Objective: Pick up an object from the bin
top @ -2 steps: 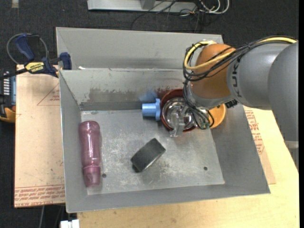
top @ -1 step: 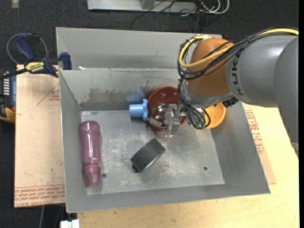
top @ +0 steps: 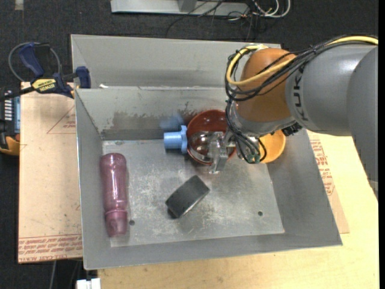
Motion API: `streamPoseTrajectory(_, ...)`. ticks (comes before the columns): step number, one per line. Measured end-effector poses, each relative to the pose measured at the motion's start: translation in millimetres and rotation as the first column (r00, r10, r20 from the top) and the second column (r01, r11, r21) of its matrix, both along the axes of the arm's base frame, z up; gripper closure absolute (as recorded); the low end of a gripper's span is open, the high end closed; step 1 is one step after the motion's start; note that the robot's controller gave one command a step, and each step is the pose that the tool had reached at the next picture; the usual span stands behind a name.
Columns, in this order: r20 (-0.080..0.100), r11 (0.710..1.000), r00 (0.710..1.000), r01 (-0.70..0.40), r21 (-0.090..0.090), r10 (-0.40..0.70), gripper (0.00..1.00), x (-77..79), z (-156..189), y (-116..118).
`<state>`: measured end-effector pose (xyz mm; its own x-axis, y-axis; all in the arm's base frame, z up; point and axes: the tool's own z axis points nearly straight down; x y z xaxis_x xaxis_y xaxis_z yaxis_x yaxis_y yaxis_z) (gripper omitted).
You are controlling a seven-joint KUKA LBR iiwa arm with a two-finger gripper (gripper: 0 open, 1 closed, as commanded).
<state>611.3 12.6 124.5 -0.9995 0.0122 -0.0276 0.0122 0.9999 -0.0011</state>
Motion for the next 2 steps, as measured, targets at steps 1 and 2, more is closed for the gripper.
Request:
streamPoseTrajectory(1,-0.006,1.0,1.0,-0.01,0.001,0.01,1.0,12.0,-17.6,10.5)
streamPoseTrajectory(2,-0.007,1.0,1.0,0.007,0.002,-0.007,1.0,14.6,-22.6,4.6)
